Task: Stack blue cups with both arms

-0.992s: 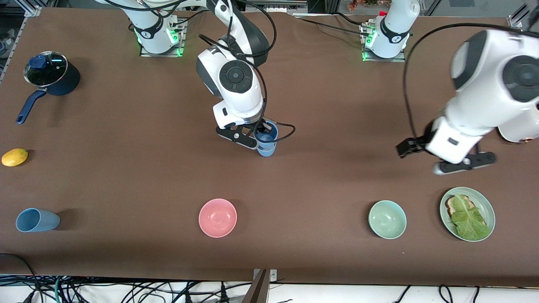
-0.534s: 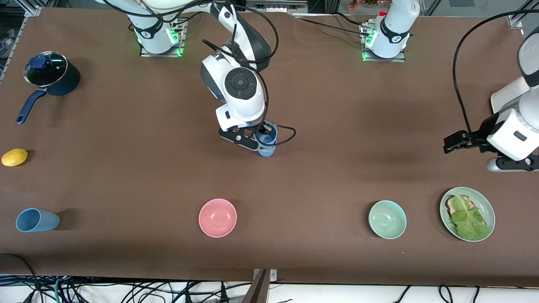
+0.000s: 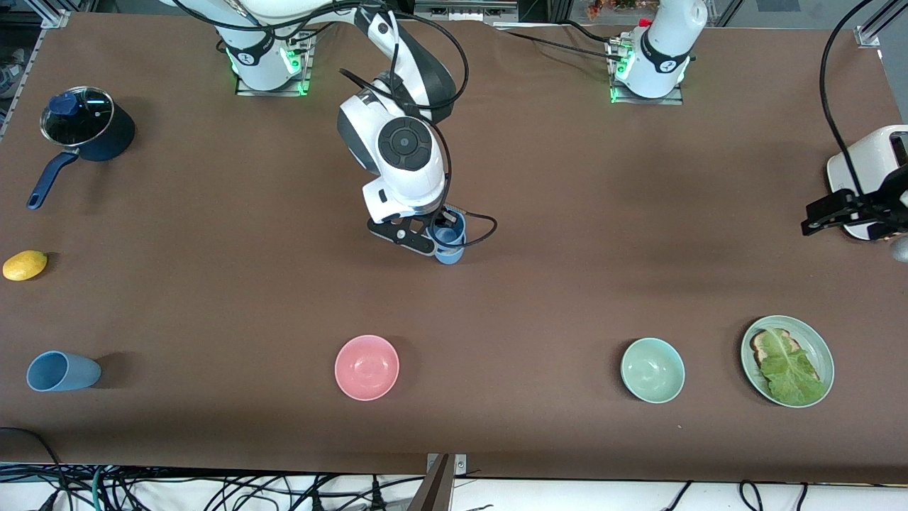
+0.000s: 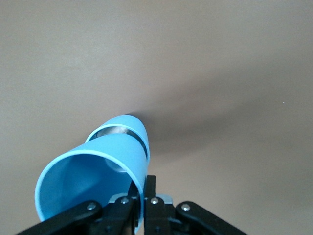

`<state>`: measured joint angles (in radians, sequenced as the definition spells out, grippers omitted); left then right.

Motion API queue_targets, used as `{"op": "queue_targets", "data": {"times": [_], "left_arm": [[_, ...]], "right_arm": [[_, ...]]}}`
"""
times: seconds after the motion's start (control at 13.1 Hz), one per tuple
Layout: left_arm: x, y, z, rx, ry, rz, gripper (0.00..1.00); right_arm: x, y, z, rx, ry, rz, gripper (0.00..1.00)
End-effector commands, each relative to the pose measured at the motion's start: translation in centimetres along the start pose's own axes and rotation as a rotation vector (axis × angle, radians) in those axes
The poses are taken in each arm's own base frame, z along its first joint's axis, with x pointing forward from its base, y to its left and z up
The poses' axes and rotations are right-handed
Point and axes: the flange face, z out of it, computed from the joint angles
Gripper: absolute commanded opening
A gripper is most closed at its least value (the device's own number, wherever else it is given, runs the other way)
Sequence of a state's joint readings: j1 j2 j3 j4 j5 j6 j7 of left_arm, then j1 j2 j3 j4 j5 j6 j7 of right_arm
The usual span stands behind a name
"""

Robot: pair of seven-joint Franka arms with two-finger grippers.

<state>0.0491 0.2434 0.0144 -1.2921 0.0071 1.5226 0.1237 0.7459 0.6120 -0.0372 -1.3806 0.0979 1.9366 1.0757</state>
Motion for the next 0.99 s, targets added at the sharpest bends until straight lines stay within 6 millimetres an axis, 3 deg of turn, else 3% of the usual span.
{"op": "queue_targets", "data": {"times": [0.0, 0.38, 0.69, 0.92], "left_arm": [[-2.2, 0.5, -1.8, -0.017, 0.012, 0.030, 1.00], [-6.6, 1.9, -2.7, -0.008, 0.034, 0.039, 1.00], [-8.6, 3.1, -3.3, -0.010, 0.039, 0.055, 1.00], [-8.2, 3.4, -3.3, -0.011, 0.033, 0.070, 1.00]], "right_arm": [[0.2, 0.0, -0.3, 0.011, 0.009, 0.002, 1.00], [1.2, 0.3, -1.7, 0.022, 0.020, -0.013, 1.00], [5.1, 3.2, -3.9, -0.021, -0.019, -0.048, 1.00], [8.0, 7.0, -7.6, -0.034, -0.043, -0.188, 1.00]]}}
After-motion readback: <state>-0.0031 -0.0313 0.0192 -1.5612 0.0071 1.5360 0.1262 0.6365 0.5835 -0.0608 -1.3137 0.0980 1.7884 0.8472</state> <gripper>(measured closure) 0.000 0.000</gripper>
